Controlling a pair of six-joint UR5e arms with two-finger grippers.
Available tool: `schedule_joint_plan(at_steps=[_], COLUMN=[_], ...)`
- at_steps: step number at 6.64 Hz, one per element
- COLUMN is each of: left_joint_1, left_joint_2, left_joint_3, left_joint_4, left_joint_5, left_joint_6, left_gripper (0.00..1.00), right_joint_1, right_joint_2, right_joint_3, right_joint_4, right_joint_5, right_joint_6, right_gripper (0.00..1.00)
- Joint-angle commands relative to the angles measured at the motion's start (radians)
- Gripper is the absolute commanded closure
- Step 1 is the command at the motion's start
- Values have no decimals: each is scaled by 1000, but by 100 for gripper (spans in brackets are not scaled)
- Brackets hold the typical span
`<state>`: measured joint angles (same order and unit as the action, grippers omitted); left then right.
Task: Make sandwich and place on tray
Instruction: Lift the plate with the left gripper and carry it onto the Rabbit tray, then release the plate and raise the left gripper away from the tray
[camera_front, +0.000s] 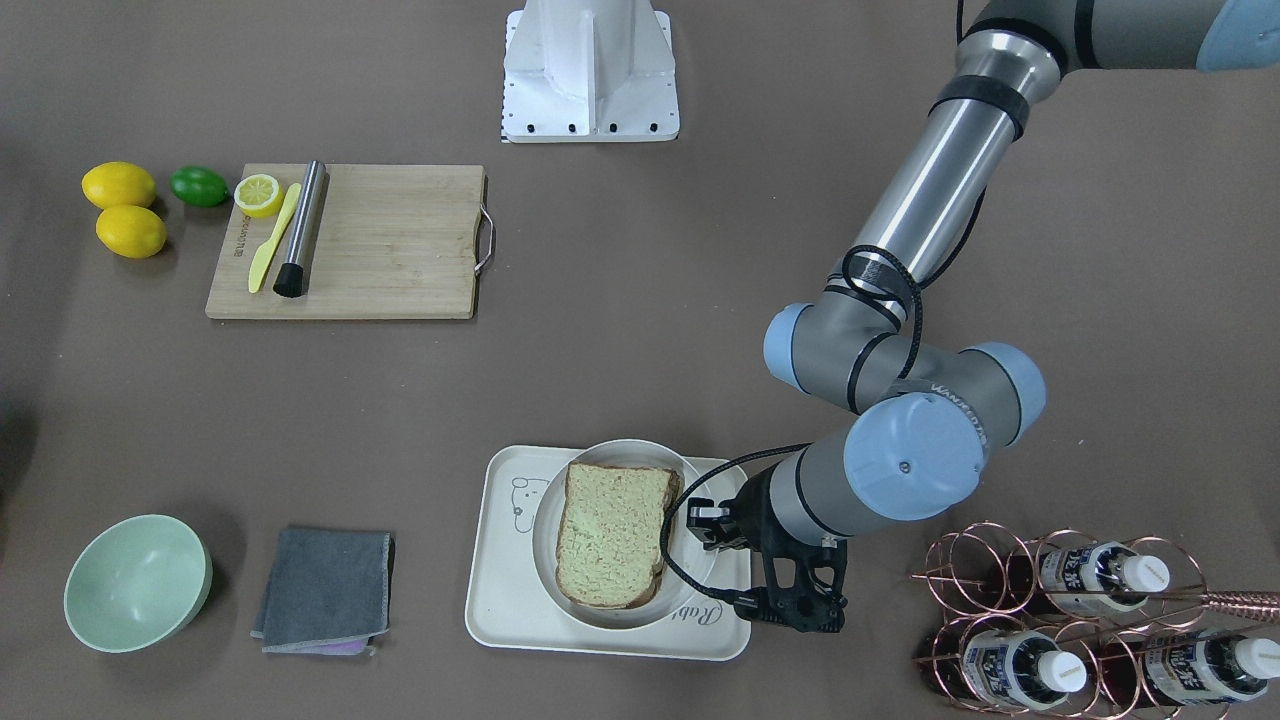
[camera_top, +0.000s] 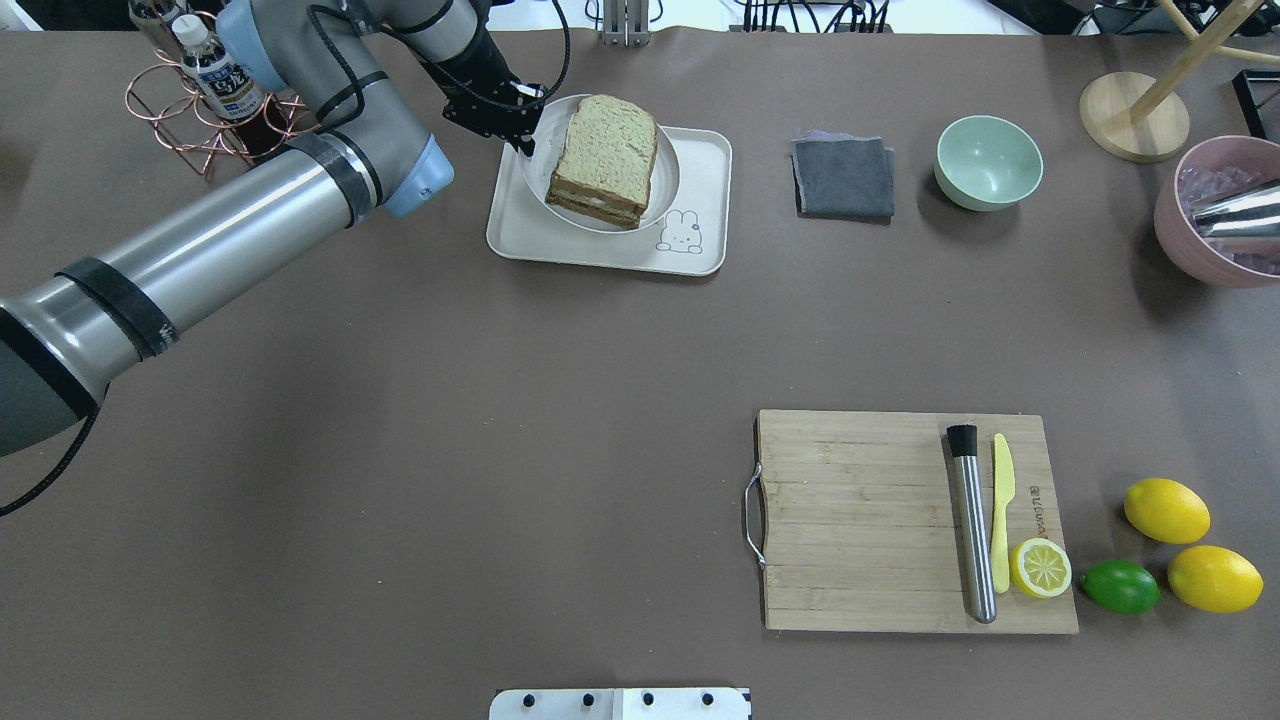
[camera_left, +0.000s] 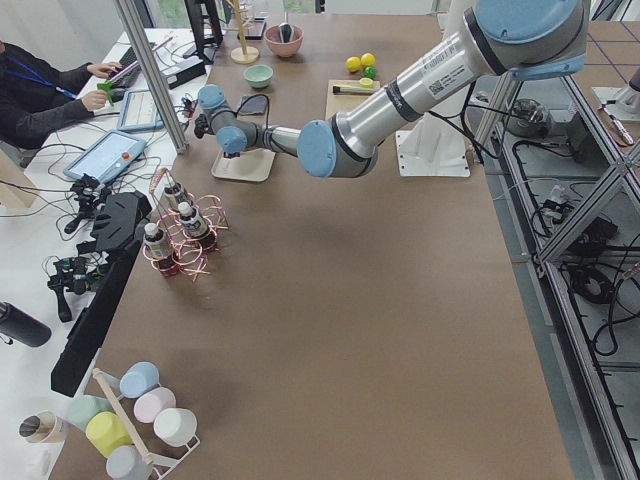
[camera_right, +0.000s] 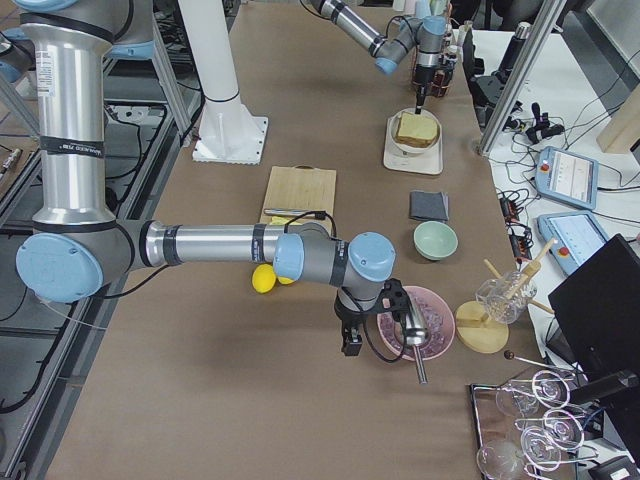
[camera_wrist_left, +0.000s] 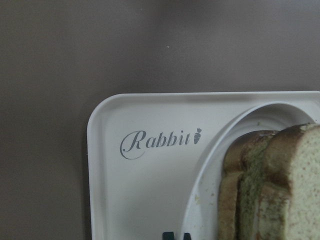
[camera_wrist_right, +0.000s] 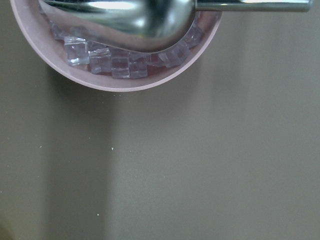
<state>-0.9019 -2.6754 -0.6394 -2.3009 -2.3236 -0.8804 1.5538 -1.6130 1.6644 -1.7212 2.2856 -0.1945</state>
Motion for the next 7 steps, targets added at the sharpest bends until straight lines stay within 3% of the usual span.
schedule_joint_plan(at_steps=[1, 2, 3, 5, 6, 7], left_joint_1=[41, 44, 43, 18, 8, 6], left_joint_2=[-4, -4, -6, 2, 55, 166], left_joint_3=[10, 10, 10, -5, -94, -275], left_joint_4=[-43, -55, -61, -78, -75, -65], left_joint_5=[50, 56, 61, 67, 63, 61], left_joint_6=[-11, -15, -25, -38, -80, -133], left_gripper=[100, 96, 2, 1, 1, 1], right_joint_1=[0, 0, 0, 0, 0, 0], right_joint_2=[-1, -5, -11, -15, -15, -15], right_joint_3=[2, 2, 2, 0, 0, 0], right_joint_4=[2, 2, 2, 2, 0, 0], right_joint_5=[0, 0, 0, 0, -1, -1], right_joint_6=[-2, -3, -3, -3, -3, -3], right_gripper=[0, 0, 0, 0, 0, 0])
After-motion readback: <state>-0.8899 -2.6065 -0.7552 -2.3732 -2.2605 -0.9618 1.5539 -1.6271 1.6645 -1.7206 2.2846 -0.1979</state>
